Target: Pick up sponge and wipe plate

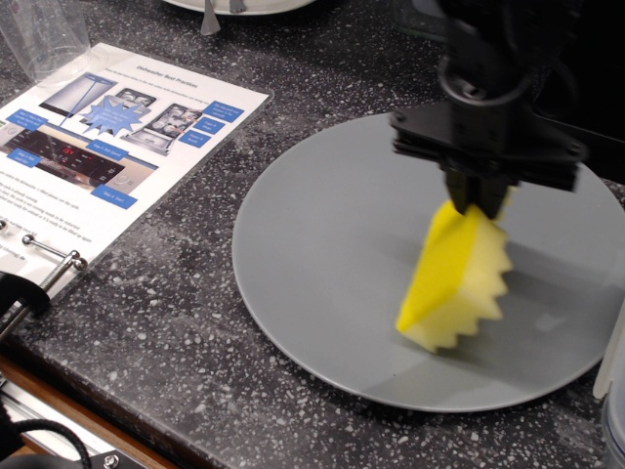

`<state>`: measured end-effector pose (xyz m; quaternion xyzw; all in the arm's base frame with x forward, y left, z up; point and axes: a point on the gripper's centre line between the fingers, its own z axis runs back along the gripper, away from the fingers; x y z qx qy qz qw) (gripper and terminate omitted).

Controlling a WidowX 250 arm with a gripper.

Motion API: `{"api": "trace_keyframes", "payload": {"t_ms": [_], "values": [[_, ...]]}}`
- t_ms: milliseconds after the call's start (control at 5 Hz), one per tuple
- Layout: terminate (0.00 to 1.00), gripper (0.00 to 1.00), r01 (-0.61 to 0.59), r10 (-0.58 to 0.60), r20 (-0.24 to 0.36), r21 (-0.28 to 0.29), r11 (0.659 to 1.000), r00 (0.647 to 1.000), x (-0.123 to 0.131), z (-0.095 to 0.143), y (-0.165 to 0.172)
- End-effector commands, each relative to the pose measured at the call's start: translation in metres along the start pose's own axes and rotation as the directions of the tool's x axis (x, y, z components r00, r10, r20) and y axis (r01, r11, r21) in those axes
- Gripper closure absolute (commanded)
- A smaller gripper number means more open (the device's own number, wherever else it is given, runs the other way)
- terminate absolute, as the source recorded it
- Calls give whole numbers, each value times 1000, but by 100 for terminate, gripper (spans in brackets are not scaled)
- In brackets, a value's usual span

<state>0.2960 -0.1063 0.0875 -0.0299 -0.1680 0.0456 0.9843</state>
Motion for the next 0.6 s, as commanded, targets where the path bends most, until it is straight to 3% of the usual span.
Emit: {"api": "trace_keyframes", "payload": {"t_ms": [0, 200, 400], "values": [[0, 100, -34, 37, 71, -34, 999, 997, -1, 5, -47], [0, 100, -86, 89, 48, -66, 994, 995, 1, 13, -68], [100, 100, -121, 125, 54, -65, 990, 991, 3, 21, -84]]}}
